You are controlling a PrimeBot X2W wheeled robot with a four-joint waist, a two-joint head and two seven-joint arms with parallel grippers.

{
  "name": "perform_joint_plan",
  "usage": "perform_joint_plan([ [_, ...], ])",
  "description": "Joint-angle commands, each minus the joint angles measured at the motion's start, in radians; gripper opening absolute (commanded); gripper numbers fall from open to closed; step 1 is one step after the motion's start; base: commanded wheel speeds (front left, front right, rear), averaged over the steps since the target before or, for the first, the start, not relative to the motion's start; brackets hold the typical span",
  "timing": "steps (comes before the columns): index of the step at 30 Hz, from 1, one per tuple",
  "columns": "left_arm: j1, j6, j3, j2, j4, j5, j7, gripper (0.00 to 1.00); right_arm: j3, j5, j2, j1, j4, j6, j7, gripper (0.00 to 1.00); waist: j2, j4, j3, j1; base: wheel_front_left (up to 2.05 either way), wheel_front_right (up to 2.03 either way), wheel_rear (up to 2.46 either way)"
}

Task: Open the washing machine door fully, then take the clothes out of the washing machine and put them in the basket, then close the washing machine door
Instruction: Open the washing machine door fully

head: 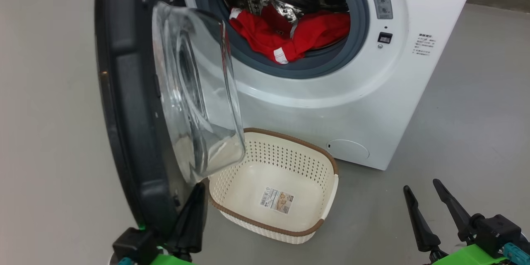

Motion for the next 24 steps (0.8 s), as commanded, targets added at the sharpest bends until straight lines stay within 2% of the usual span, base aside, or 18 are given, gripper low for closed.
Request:
perform_joint_plan([
  [1,0.0,0.016,0.063,0.015,-0.033,0.013,-0.005,0.0,0.024,0.002,-0.013,-0.032,-0.028,0.006,-0.012,1.0,0.0,0.008,0.005,0.0,0.0,0.0,0.0],
  [9,0.029,0.02,0.202,0.015,-0.054,0.049,-0.005,0.0,0.026,0.001,-0.018,-0.043,-0.029,0.006,-0.012,1.0,0.0,0.03,0.025,0.0,0.0,0.0,0.0],
  [24,-0.056,-0.035,0.511,0.015,-0.005,0.144,-0.005,0.0,0.047,0.003,-0.042,-0.073,-0.036,0.006,-0.012,1.0,0.0,0.026,0.071,0.0,0.0,0.0,0.0],
])
